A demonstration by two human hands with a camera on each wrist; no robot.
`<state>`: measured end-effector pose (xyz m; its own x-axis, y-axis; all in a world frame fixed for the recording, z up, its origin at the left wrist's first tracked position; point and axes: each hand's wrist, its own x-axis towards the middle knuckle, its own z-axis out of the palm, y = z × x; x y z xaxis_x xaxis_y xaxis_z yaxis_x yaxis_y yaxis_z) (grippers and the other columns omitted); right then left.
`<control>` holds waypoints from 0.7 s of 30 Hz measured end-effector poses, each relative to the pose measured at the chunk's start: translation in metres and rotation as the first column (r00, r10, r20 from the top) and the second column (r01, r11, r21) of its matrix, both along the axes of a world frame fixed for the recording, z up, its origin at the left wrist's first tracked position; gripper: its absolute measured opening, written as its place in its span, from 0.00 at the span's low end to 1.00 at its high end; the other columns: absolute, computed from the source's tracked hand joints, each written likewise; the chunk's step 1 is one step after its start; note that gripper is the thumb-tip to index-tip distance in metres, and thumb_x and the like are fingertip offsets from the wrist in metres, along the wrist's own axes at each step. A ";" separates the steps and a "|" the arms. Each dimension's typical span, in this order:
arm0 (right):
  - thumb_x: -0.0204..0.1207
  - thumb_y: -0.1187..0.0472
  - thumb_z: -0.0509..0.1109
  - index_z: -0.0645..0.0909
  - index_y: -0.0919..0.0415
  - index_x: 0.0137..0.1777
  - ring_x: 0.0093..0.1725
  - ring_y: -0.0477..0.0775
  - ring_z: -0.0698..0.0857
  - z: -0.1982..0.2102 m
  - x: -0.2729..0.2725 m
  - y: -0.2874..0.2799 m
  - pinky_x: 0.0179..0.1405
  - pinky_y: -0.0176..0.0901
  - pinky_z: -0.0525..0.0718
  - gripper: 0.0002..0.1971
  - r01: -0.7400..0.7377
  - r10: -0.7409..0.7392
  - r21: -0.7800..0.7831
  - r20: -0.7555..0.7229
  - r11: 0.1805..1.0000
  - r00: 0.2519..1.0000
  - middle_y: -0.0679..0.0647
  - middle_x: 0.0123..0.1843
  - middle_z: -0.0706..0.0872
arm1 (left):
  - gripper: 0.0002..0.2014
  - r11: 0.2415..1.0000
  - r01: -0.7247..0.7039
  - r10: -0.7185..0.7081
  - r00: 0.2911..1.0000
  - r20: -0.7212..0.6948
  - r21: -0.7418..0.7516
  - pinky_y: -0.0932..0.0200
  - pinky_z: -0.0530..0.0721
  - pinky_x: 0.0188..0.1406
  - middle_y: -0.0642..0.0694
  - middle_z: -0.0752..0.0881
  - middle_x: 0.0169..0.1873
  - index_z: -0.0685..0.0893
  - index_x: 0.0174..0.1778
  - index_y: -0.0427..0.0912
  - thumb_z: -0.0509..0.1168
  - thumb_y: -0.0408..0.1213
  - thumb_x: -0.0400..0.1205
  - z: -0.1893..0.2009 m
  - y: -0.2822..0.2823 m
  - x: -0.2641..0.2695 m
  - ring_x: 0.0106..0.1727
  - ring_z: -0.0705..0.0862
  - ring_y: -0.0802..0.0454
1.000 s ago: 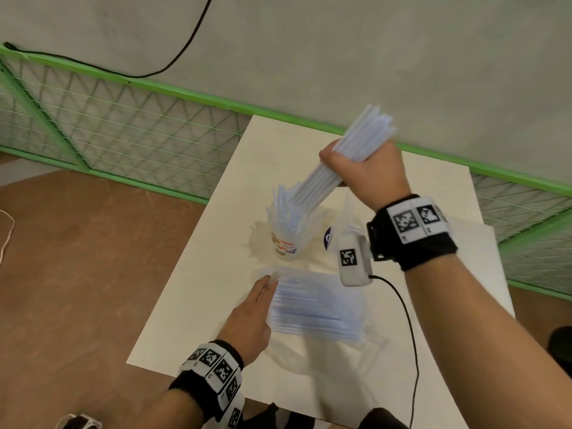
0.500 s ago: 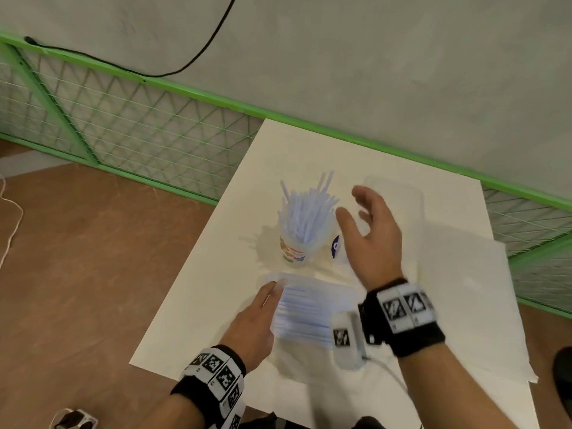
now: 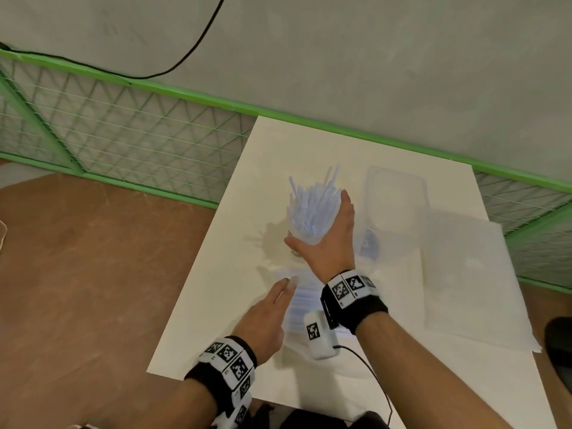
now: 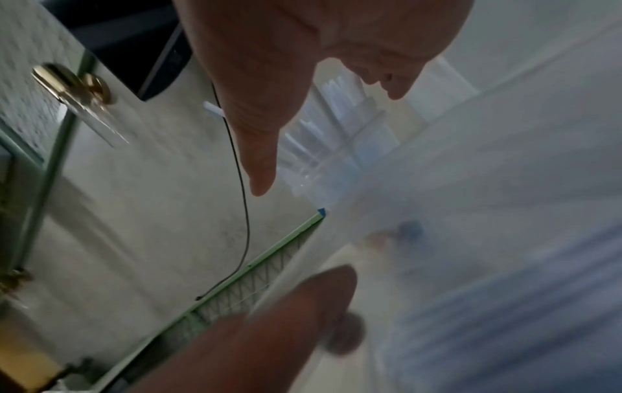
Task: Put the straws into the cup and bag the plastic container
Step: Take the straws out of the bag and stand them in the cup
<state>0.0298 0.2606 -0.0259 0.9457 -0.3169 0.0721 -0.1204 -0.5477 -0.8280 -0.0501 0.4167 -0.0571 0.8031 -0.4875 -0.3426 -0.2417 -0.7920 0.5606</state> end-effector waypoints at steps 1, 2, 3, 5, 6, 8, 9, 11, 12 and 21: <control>0.55 0.41 0.87 0.42 0.40 0.82 0.86 0.53 0.50 0.000 0.007 -0.002 0.82 0.61 0.62 0.65 0.000 0.000 -0.038 -0.011 0.999 1.000 0.45 0.86 0.51 | 0.44 1.000 0.002 -0.002 1.000 -0.002 -0.002 0.66 0.69 0.44 0.54 0.48 0.85 0.44 0.86 0.52 0.55 0.21 0.77 0.000 0.001 0.000 0.56 0.83 0.41; 0.55 0.41 0.87 0.42 0.41 0.83 0.86 0.53 0.50 0.001 0.013 -0.004 0.82 0.60 0.61 0.65 0.000 -0.001 -0.058 -0.020 0.998 1.000 0.46 0.86 0.50 | 0.44 1.000 0.006 -0.006 1.000 -0.001 -0.003 0.66 0.69 0.44 0.54 0.48 0.85 0.44 0.85 0.53 0.55 0.21 0.77 0.000 0.002 0.001 0.56 0.83 0.41; 0.55 0.41 0.87 0.42 0.42 0.83 0.86 0.53 0.50 0.002 0.019 -0.006 0.83 0.58 0.61 0.66 -0.002 0.000 -0.073 -0.022 0.997 1.000 0.48 0.86 0.50 | 0.44 1.000 0.009 -0.009 1.000 0.003 -0.003 0.67 0.69 0.43 0.55 0.48 0.85 0.43 0.85 0.53 0.55 0.21 0.77 0.000 0.002 0.001 0.55 0.83 0.41; 0.54 0.40 0.87 0.44 0.44 0.83 0.86 0.53 0.51 0.003 0.030 -0.012 0.83 0.57 0.62 0.65 -0.020 0.020 -0.119 -0.003 0.993 1.000 0.51 0.86 0.50 | 0.44 1.000 0.002 -0.002 1.000 0.004 -0.009 0.68 0.67 0.43 0.55 0.48 0.85 0.43 0.85 0.53 0.55 0.22 0.77 -0.002 0.002 0.001 0.55 0.83 0.42; 0.55 0.41 0.87 0.44 0.45 0.84 0.86 0.53 0.50 0.004 0.034 -0.015 0.83 0.55 0.61 0.65 -0.037 0.039 -0.134 0.011 0.990 0.999 0.52 0.87 0.49 | 0.44 1.000 -0.008 0.008 1.000 0.001 -0.014 0.68 0.67 0.43 0.55 0.48 0.85 0.43 0.85 0.53 0.55 0.22 0.77 -0.003 0.001 0.001 0.56 0.83 0.42; 0.57 0.45 0.87 0.45 0.48 0.85 0.86 0.49 0.46 0.008 0.041 -0.018 0.83 0.47 0.55 0.64 -0.086 0.093 -0.135 0.047 0.987 0.995 0.51 0.87 0.46 | 0.44 0.999 -0.033 0.033 0.999 -0.011 -0.017 0.67 0.68 0.45 0.55 0.49 0.85 0.43 0.85 0.54 0.56 0.22 0.77 -0.003 0.000 0.001 0.56 0.83 0.41; 0.58 0.46 0.87 0.46 0.49 0.85 0.86 0.45 0.44 0.010 0.044 -0.019 0.81 0.41 0.53 0.63 -0.106 0.116 -0.137 0.072 0.985 0.991 0.51 0.87 0.45 | 0.44 0.999 -0.044 0.044 0.999 -0.016 -0.017 0.67 0.68 0.45 0.56 0.48 0.85 0.43 0.85 0.54 0.56 0.22 0.77 -0.003 -0.001 0.001 0.57 0.83 0.42; 0.58 0.48 0.87 0.47 0.49 0.85 0.83 0.37 0.44 0.014 0.050 -0.020 0.77 0.37 0.51 0.62 -0.130 0.150 -0.161 0.120 0.978 0.981 0.52 0.88 0.46 | 0.44 0.998 -0.055 0.055 0.998 -0.024 -0.011 0.69 0.67 0.45 0.57 0.48 0.84 0.43 0.85 0.54 0.56 0.22 0.78 -0.002 -0.003 0.001 0.56 0.83 0.43; 0.58 0.48 0.87 0.48 0.49 0.85 0.82 0.36 0.46 0.015 0.053 -0.020 0.76 0.36 0.52 0.62 -0.139 0.163 -0.175 0.134 0.975 0.977 0.54 0.87 0.46 | 0.44 0.998 -0.059 0.059 0.998 -0.027 -0.006 0.69 0.67 0.45 0.57 0.47 0.84 0.43 0.85 0.54 0.56 0.22 0.78 -0.002 -0.004 0.002 0.56 0.83 0.43; 0.68 0.51 0.82 0.51 0.52 0.85 0.82 0.49 0.56 0.014 0.066 -0.012 0.76 0.38 0.56 0.52 -0.247 0.318 -0.304 0.215 0.920 0.923 0.55 0.87 0.53 | 0.45 0.995 -0.100 0.100 0.994 -0.045 0.012 0.66 0.75 0.52 0.58 0.45 0.85 0.42 0.85 0.56 0.55 0.22 0.77 -0.002 -0.007 -0.002 0.61 0.82 0.46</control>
<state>0.0958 0.2485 -0.0119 0.9302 0.0257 0.3661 0.2673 -0.7309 -0.6280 -0.0526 0.4094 -0.0592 0.8310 -0.4017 -0.3847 -0.1349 -0.8166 0.5612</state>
